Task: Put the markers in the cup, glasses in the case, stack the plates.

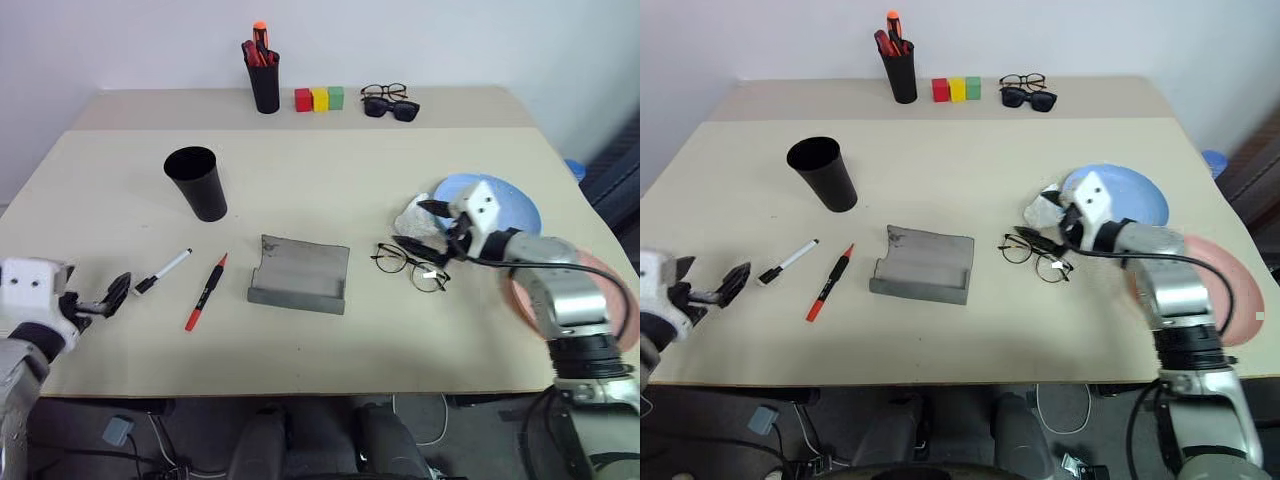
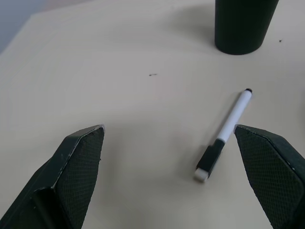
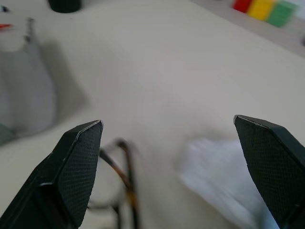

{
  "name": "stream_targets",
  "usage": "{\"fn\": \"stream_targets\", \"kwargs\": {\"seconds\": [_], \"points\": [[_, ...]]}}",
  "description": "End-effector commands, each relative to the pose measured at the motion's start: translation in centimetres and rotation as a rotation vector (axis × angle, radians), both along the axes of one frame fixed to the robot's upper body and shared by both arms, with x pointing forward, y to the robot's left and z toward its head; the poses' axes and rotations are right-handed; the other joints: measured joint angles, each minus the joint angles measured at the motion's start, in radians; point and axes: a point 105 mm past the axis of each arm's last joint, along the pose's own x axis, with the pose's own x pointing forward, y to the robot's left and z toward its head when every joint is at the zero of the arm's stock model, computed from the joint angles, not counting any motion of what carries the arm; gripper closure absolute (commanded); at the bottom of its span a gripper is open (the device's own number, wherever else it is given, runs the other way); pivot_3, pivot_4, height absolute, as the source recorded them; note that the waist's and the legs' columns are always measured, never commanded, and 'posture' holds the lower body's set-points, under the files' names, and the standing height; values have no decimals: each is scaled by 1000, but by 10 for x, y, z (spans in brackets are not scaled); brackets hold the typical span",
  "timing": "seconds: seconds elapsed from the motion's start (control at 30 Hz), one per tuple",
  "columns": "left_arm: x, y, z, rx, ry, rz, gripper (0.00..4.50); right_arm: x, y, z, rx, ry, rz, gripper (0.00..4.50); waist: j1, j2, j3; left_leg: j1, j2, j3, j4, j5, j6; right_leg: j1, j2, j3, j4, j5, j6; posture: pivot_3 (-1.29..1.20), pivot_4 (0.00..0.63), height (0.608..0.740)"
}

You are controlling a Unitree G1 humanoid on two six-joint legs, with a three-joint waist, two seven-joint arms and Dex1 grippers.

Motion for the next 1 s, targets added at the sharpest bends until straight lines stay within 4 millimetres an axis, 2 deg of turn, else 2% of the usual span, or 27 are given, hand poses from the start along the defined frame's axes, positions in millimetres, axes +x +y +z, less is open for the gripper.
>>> {"fn": "stream_targets", "kwargs": {"seconds": [0.03,0.1,0.2,0.27,0.33,0.47,0.6,0.77,0.8,0.83,0.87,0.93,0.97,1.0], "points": [[24,-12,7,14,46,7,52,-15,40,14,25,-16,126,0,1,0,0,0,0,-1,0,0,0,0,0,0,0,0,0,0,150,740],[38,-17,-1,-9,142,33,52,-33,67,14,18,-14,231,0,-1,-1,0,-1,-1,-2,0,0,0,0,0,-1,0,0,0,0,150,740],[48,-17,-9,-14,233,56,52,-46,91,16,39,-35,269,0,-13,-1,0,-1,-1,-2,0,0,0,-1,1,-2,1,0,1,0,150,740],[52,-14,-14,-19,299,86,52,-55,103,15,47,-35,293,0,-16,-1,0,-1,-1,-1,-1,0,0,-2,2,-1,1,0,1,0,150,740],[57,-19,-20,-62,364,70,52,-62,113,12,50,-37,308,0,-14,-1,0,-1,-1,-2,-1,0,-1,-3,4,-1,2,0,0,0,150,740],[60,-22,-28,-107,471,66,52,-67,124,12,61,-48,302,0,-9,-1,0,-1,-1,-3,0,2,-3,-4,5,-1,5,0,0,0,150,740],[59,-16,-29,-95,505,80,1800,-66,124,14,67,-59,289,0,-10,-1,0,-1,-1,-3,0,2,-3,-4,5,-1,5,0,0,0,150,740],[56,-4,-31,-81,511,134,4326,-63,123,14,61,-70,283,0,-12,-1,0,-1,0,-3,-1,2,-3,-5,6,0,5,0,0,0,150,740],[56,0,-30,-76,495,152,4461,-62,123,15,61,-73,283,0,-11,-1,0,-1,0,-3,-1,2,-3,-5,6,0,5,0,0,0,150,740],[60,7,-24,-59,430,188,4461,-62,124,15,62,-77,284,0,-11,-1,0,-1,0,-3,-1,2,-3,-5,5,0,5,0,0,0,150,740],[69,18,-5,-34,272,238,4461,-61,124,16,63,-82,286,0,-11,-1,0,-1,0,-3,-1,2,-3,-5,5,0,5,0,0,0,150,740],[79,39,58,41,-149,375,4461,-60,126,18,71,-96,291,0,-5,-3,0,-1,1,-3,-1,2,-3,-6,5,0,6,0,0,0,150,740],[78,43,82,29,-290,425,4461,-59,126,21,84,-106,293,0,-2,-5,0,-2,2,-3,-1,2,-4,-6,4,0,6,1,-1,0,150,740],[78,43,96,-31,-372,427,4461,-57,127,25,107,-113,291,0,2,-8,-1,-4,2,-3,0,3,-5,-8,3,-1,5,1,-2,0,150,740]]}}
